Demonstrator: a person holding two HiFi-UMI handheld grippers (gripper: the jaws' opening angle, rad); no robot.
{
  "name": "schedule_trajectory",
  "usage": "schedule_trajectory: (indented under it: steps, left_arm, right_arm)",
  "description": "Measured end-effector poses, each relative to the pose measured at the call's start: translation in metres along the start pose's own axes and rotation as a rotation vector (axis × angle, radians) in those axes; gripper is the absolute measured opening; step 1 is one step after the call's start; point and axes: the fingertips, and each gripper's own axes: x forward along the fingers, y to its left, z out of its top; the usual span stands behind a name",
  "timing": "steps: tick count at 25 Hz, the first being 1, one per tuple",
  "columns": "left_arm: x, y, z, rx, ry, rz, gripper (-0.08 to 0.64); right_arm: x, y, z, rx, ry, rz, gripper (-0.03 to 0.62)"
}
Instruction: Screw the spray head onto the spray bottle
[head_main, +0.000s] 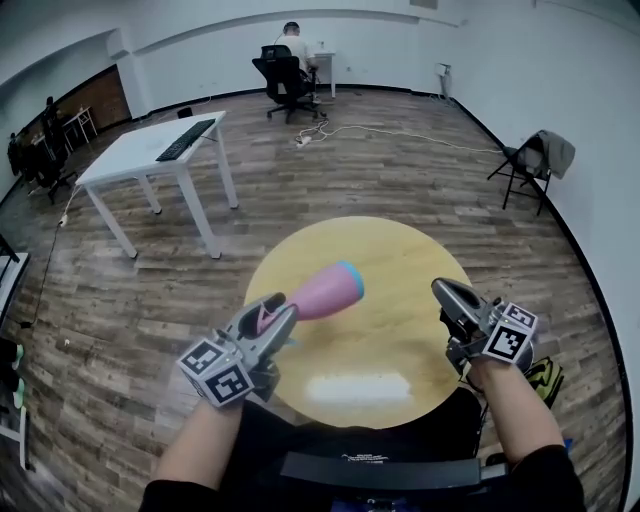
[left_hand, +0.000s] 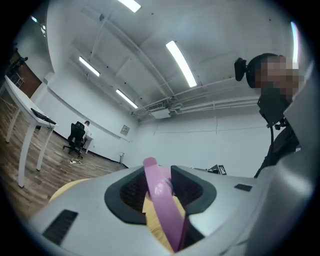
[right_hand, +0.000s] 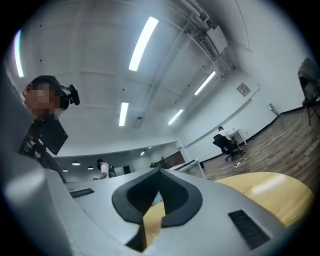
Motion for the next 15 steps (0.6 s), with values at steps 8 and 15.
schedule_trajectory:
  steps: [8,15]
  left_arm:
    - [0.006,-0.007,0.002,-0.005,-0.005,-0.019,0.164]
    - [0.002,-0.008,0.003,-0.005,-0.008,-0.026,0.164]
  right_arm:
    - [0.006,0.011,-0.001,-0.048,0.033,0.031,0.012]
    - [0.009,0.016,-0.006,-0.060,0.046,0.036,0.012]
